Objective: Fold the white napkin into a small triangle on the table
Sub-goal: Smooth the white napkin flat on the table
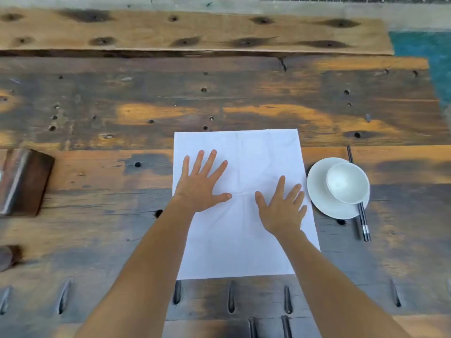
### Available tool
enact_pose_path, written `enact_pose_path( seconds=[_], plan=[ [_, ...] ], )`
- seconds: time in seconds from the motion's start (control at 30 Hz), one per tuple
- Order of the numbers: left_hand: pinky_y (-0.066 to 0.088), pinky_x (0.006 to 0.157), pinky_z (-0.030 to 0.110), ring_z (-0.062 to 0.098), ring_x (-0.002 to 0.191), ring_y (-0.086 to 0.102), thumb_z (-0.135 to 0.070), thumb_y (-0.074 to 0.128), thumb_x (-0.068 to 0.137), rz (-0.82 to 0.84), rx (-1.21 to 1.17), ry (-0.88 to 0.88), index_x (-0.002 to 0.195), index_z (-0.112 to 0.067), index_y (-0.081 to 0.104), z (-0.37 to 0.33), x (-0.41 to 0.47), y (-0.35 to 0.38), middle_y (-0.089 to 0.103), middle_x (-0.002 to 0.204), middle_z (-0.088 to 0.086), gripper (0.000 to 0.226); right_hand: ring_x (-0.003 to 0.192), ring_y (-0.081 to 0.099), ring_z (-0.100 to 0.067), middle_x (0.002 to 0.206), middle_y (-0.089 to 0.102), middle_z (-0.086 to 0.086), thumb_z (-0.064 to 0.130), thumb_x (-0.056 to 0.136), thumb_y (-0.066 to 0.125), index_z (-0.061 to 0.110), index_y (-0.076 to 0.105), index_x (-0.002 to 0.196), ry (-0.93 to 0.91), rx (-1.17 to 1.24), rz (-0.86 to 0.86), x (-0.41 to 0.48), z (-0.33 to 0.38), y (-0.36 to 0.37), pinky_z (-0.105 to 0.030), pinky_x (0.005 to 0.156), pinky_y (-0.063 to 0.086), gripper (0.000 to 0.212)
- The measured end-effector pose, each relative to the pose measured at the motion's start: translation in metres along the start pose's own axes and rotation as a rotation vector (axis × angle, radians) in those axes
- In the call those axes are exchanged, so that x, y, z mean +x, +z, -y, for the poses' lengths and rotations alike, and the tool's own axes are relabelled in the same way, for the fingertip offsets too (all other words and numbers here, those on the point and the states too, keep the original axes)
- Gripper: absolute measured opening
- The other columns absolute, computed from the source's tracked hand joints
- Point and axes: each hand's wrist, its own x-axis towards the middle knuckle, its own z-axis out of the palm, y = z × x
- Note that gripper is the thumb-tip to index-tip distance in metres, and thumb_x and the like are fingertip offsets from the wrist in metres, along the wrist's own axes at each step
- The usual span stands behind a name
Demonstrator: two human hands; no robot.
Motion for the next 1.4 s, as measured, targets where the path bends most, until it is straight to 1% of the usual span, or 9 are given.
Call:
enact_pose_path(
  seconds=[0.1, 0.27, 0.4, 0.73, 0.9, 1.0, 1.1, 1.17, 1.4],
  plan=[
    [-0.009, 0.125, 0.058, 0.029, 0.156, -0.024, -0.087, 0.025, 0.087, 0.019, -0.034, 0.053, 0.16, -0.044, -0.011, -0.002, 0.022, 0.01, -0.026, 0.169, -0.002, 0.092, 0.154, -0.004, -0.042, 0.164, -0.006, -0.031, 0.07, 0.097, 0.031, 0.023, -0.006, 0.162, 0.061, 0.037, 0.029, 0.007, -0.002, 0.016, -0.058, 0.121, 0.012, 0.088],
    [-0.008, 0.124, 0.061, 0.028, 0.156, -0.023, -0.09, 0.026, 0.084, 0.058, -0.03, 0.054, 0.159, -0.046, -0.013, 0.007, 0.039, 0.032, -0.027, 0.169, -0.004, 0.095, 0.152, -0.014, -0.045, 0.161, -0.017, -0.034, 0.07, 0.097, 0.031, 0.024, -0.003, 0.162, -0.018, 0.001, 0.001, 0.019, -0.001, 0.031, -0.059, 0.122, 0.003, 0.086],
    [-0.007, 0.123, 0.063, 0.026, 0.155, -0.026, -0.094, 0.022, 0.08, 0.006, -0.138, -0.065, 0.157, -0.049, -0.018, 0.011, 0.033, 0.048, -0.033, 0.166, -0.008, 0.097, 0.15, -0.025, -0.043, 0.16, -0.026, -0.032, 0.073, 0.096, 0.025, 0.027, -0.01, 0.161, -0.124, -0.043, -0.003, 0.041, 0.003, 0.035, -0.059, 0.121, -0.008, 0.087],
    [-0.013, 0.117, 0.067, 0.027, 0.153, -0.028, -0.099, 0.014, 0.076, -0.142, -0.329, -0.467, 0.154, -0.052, -0.021, -0.002, 0.013, 0.08, -0.034, 0.165, -0.009, 0.098, 0.152, -0.024, -0.033, 0.165, -0.024, -0.02, 0.076, 0.091, 0.031, 0.037, -0.001, 0.161, -0.552, -0.166, -0.091, 0.118, 0.021, 0.026, -0.052, 0.119, -0.017, 0.086],
    [-0.017, 0.115, 0.067, 0.038, 0.153, -0.023, -0.097, 0.001, 0.077, -0.157, -0.304, -0.58, 0.157, -0.043, -0.022, -0.017, 0.017, 0.082, -0.026, 0.169, 0.0, 0.099, 0.153, -0.024, -0.031, 0.165, -0.026, -0.015, 0.078, 0.09, 0.03, 0.042, -0.001, 0.16, -0.672, -0.267, -0.031, 0.144, 0.028, 0.004, -0.053, 0.122, -0.013, 0.085],
    [-0.013, 0.119, 0.067, 0.04, 0.156, -0.011, -0.086, 0.003, 0.089, -0.213, -0.25, -0.543, 0.162, -0.029, -0.014, -0.024, 0.02, 0.079, -0.014, 0.172, 0.01, 0.094, 0.154, -0.019, -0.034, 0.167, -0.018, -0.017, 0.073, 0.094, 0.029, 0.036, 0.002, 0.162, -0.671, -0.244, -0.117, 0.131, 0.033, 0.008, -0.057, 0.121, -0.013, 0.081],
    [0.006, 0.122, 0.068, 0.038, 0.158, 0.01, -0.067, 0.023, 0.101, -0.396, -0.215, -0.272, 0.164, -0.021, 0.015, -0.029, 0.023, 0.08, 0.008, 0.172, 0.012, 0.078, 0.156, -0.008, -0.032, 0.169, -0.005, -0.015, 0.065, 0.098, 0.02, 0.03, 0.012, 0.162, -0.752, -0.16, -0.167, 0.106, 0.042, 0.025, -0.058, 0.123, -0.007, 0.073],
    [0.018, 0.119, 0.069, 0.035, 0.157, 0.015, -0.062, 0.028, 0.103, -0.4, -0.177, -0.138, 0.163, -0.025, 0.022, -0.027, 0.026, 0.083, 0.014, 0.172, 0.01, 0.071, 0.157, -0.005, -0.03, 0.17, -0.001, -0.014, 0.06, 0.101, 0.015, 0.03, 0.014, 0.162, -0.793, -0.188, -0.142, 0.096, 0.045, 0.038, -0.06, 0.123, -0.002, 0.068],
    [0.007, 0.123, 0.064, 0.03, 0.159, 0.007, -0.073, 0.029, 0.098, -0.362, -0.184, -0.232, 0.162, -0.039, 0.021, 0.003, 0.008, 0.1, 0.012, 0.173, 0.001, 0.073, 0.157, -0.005, -0.027, 0.171, -0.003, -0.01, 0.068, 0.1, 0.019, 0.037, 0.011, 0.161, -0.706, -0.238, -0.18, 0.11, 0.025, 0.041, -0.057, 0.122, -0.006, 0.069]
  ],
)
